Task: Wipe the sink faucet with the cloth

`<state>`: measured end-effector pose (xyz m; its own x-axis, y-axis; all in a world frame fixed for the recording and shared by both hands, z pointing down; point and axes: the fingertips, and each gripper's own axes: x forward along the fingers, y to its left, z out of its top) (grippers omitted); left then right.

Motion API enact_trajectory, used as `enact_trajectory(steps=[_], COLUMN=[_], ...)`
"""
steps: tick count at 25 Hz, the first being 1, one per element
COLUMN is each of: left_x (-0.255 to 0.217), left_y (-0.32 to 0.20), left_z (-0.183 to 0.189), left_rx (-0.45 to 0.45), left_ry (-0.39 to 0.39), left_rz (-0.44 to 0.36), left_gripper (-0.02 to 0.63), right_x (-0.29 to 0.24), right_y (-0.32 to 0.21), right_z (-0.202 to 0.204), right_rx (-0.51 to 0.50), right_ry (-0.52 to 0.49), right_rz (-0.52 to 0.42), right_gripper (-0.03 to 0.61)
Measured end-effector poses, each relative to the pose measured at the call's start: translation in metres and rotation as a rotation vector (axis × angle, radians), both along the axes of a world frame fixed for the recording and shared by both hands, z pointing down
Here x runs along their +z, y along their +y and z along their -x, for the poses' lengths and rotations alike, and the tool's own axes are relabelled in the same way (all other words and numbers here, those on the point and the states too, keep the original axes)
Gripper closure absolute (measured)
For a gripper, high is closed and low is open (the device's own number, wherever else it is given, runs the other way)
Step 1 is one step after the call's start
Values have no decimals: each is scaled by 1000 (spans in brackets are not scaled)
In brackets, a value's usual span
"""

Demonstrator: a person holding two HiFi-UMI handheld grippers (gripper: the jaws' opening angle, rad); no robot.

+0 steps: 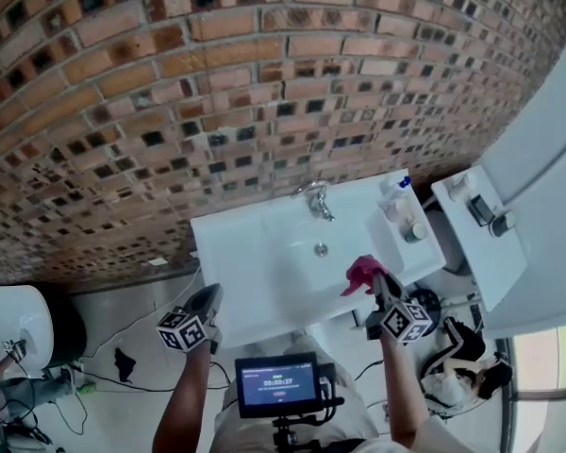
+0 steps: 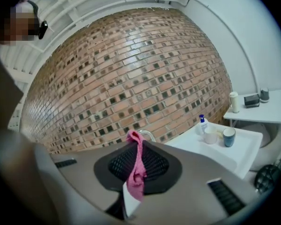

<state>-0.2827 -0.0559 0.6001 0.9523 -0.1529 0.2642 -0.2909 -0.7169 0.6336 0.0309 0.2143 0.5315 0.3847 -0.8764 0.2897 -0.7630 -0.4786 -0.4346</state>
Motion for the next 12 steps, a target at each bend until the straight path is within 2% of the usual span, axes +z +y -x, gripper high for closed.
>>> enact_trajectory(steps=[7,10,12], left_x=[2,-4,-1], left_y=[11,17,23], left_z=[18,17,22], left_rx=[28,52,49], left_ry=[5,-5,-25], left_rz=[-1,-27,-28], left_gripper=[614,614,614], right_x=[-26,-29,-9], right_y=[20,28,41], right_z=[36,47,53], right_rx=[-20,-11,-13], right_ry=[28,42,17], right_rz=[-100,-87,-66], right_gripper=[545,545,545])
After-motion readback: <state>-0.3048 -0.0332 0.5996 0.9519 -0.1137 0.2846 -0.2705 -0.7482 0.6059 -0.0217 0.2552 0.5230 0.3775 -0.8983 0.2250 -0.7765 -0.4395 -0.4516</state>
